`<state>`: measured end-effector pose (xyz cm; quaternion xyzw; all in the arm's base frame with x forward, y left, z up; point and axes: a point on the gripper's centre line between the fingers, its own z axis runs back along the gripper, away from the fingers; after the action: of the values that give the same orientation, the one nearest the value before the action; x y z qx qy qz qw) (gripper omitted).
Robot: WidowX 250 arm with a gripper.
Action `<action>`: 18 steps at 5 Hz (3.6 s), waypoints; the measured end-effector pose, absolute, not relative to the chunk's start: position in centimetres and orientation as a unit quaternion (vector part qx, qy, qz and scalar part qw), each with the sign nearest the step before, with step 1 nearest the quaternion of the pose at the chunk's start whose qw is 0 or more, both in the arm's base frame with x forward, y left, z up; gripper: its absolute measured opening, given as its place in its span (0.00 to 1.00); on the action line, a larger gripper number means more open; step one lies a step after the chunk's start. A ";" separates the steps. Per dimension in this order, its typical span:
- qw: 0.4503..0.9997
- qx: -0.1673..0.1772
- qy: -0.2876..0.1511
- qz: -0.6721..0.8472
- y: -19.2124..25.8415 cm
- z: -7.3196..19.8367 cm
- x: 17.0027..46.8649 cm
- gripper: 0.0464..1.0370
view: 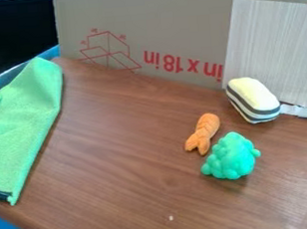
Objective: Unfold from left to right
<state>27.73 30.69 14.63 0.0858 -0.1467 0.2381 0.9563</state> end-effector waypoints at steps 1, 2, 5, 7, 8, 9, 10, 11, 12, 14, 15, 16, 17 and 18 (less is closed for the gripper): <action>0.959 0.074 -0.129 0.240 30.6 12.9 27.6 0.96; 0.958 0.084 -0.120 0.245 30.7 11.9 27.2 0.96; 0.960 0.138 -0.102 0.220 29.1 8.7 27.7 0.96; 0.957 0.175 -0.102 0.209 29.0 7.6 27.8 0.96; 0.958 0.177 -0.084 0.207 29.9 6.8 27.5 0.96; 0.954 0.194 -0.082 0.215 31.0 7.1 27.2 0.96; 0.952 0.208 -0.070 0.215 31.4 5.9 27.1 0.92; 0.950 0.216 -0.066 0.214 31.1 5.8 27.5 0.66; 0.951 0.212 -0.057 0.218 31.0 5.0 27.3 0.35; 0.955 0.191 -0.045 0.221 30.6 5.0 27.1 0.02; 0.960 0.159 -0.037 0.228 30.4 5.6 27.0 0.01; 0.961 0.122 -0.037 0.247 29.2 8.1 27.3 0.01; 0.955 0.126 -0.074 0.260 25.9 11.5 28.9 0.01; 0.955 0.147 -0.090 0.240 20.6 11.4 30.6 0.01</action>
<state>30.58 20.57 11.38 0.1468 -0.0898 0.2401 0.9554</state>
